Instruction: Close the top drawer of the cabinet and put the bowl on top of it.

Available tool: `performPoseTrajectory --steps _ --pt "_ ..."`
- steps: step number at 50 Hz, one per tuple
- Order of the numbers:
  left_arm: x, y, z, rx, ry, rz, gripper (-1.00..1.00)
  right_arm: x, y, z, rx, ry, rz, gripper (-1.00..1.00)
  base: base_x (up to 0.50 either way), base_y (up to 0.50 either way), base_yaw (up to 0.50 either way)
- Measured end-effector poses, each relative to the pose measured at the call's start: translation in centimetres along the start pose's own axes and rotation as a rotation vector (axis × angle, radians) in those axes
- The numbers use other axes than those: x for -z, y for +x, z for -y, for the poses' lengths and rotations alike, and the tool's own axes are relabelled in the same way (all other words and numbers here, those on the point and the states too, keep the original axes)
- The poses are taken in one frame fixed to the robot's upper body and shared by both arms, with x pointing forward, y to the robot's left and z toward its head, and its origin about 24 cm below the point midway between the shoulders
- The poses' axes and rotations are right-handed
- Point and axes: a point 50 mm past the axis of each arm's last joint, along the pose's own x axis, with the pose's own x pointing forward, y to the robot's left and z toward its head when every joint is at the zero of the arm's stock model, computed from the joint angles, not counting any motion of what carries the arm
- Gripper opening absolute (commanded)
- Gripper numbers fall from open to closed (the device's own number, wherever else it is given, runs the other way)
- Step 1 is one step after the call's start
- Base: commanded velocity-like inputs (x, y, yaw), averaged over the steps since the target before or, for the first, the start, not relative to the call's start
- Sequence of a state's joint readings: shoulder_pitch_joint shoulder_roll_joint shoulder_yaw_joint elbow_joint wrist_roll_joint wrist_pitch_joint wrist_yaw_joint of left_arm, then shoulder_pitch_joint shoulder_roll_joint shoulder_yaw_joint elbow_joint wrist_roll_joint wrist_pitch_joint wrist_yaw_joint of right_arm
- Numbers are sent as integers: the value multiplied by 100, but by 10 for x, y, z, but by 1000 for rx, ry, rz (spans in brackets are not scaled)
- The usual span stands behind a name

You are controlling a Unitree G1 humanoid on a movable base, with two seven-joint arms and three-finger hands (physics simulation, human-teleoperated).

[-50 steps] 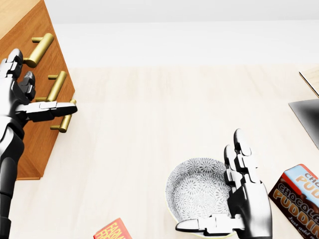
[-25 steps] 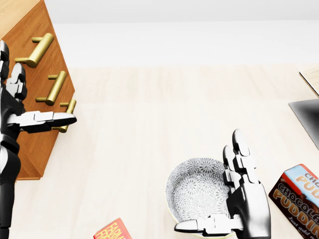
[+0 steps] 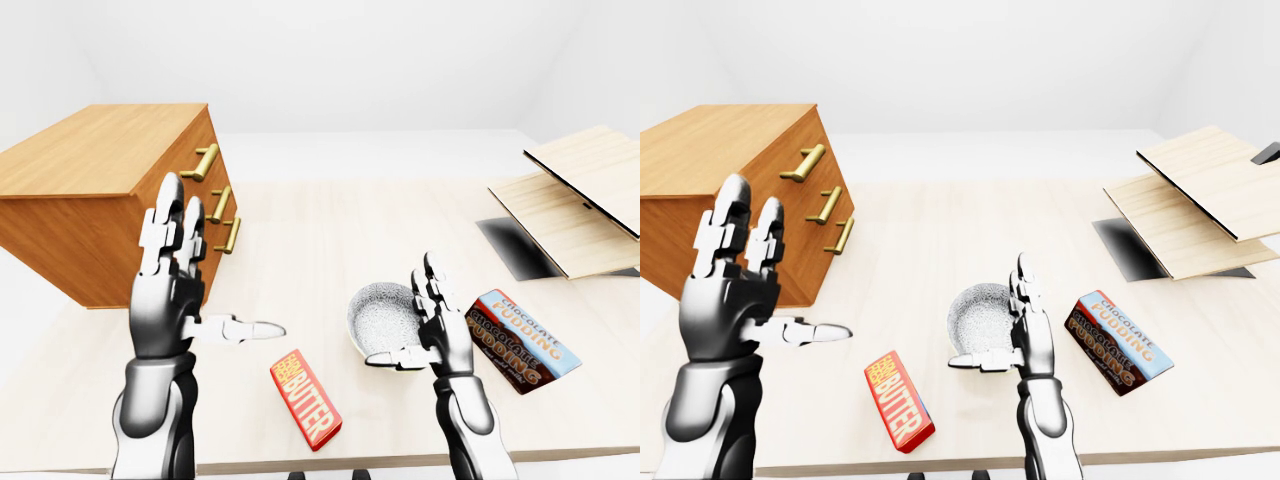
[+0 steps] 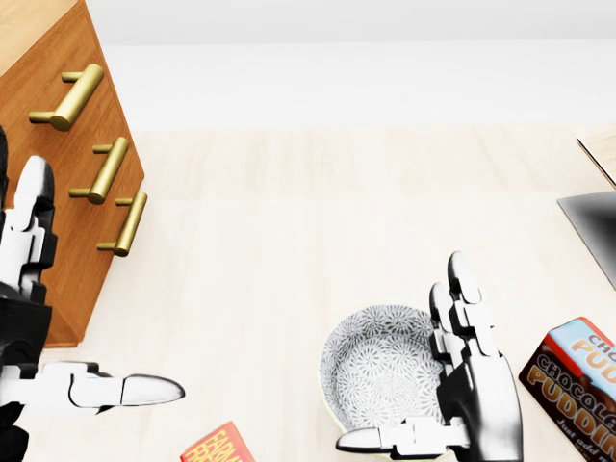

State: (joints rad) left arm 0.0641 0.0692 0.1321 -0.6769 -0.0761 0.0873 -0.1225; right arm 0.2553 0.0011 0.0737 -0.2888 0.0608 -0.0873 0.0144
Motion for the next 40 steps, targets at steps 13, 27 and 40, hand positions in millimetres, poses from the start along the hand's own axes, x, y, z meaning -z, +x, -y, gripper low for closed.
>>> performPoseTrajectory --steps 13,27,40 --pt "-11 -30 26 70 18 -48 100 -2 -1 0 -1 2 5 100 0 0 0" --pt "-16 -44 46 126 0 -77 100 -5 -4 1 -10 4 16 100 0 0 0" --pt "-20 -46 64 168 -8 -64 100 -17 -15 8 -3 16 51 100 0 0 0"
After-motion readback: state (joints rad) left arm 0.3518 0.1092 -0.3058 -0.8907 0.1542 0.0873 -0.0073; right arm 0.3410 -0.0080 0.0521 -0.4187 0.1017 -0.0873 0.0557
